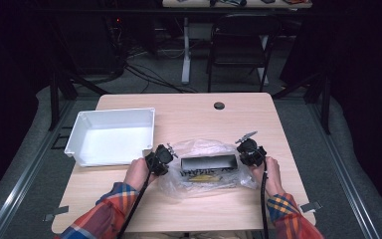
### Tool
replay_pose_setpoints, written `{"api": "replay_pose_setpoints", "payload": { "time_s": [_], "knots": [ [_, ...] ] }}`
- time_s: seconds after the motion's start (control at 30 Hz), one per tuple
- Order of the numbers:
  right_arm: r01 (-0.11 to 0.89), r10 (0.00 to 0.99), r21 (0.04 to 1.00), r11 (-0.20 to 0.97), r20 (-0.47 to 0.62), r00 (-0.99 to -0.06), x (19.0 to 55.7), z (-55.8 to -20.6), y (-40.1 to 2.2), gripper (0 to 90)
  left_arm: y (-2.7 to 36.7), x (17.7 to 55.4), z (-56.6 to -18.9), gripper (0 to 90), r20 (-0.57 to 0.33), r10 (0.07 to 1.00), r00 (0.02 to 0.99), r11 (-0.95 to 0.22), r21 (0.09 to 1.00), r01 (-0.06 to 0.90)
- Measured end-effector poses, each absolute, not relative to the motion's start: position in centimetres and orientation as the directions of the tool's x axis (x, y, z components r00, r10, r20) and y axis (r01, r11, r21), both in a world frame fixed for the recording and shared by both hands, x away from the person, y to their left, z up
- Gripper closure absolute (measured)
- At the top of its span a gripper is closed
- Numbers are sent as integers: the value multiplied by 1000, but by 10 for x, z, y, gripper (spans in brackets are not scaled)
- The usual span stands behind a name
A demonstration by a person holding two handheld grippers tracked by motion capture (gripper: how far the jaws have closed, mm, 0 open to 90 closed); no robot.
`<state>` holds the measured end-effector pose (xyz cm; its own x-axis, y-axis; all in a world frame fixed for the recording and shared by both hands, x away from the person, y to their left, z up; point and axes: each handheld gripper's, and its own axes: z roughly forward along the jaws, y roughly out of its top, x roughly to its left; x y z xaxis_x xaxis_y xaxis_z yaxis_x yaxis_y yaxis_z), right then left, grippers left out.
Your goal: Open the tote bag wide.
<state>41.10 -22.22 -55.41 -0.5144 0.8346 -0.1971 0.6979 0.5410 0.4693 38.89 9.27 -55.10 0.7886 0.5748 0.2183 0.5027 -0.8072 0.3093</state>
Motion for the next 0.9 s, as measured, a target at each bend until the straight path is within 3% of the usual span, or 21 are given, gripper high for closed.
{"api": "replay_pose_setpoints", "payload": {
  "time_s": [0.07, 0.23, 0.47, 0.63, 0.77, 0.9],
  "knots": [
    [697, 835, 466, 545, -223, -504, 413, -557, -221, 857, 93, 386, -549, 772, 206, 563, 800, -814, 307, 494],
    [695, 838, 486, 531, -179, -515, 411, -551, -225, 746, 95, 382, -535, 528, 143, 551, 822, -807, 342, 481],
    [670, 841, 555, 493, -107, -531, 399, -528, -231, 519, 93, 378, -502, 385, 126, 527, 841, -786, 448, 426],
    [633, 826, 604, 485, -78, -558, 386, -508, -235, 478, 88, 372, -501, 458, 103, 460, 882, -803, 473, 363],
    [634, 829, 617, 466, -54, -557, 383, -506, -237, 478, 81, 365, -512, 659, 98, 369, 924, -843, 454, 289],
    [655, 836, 601, 457, -39, -547, 386, -512, -239, 481, 77, 361, -522, 787, 42, 314, 948, -864, 426, 268]
  ]
}}
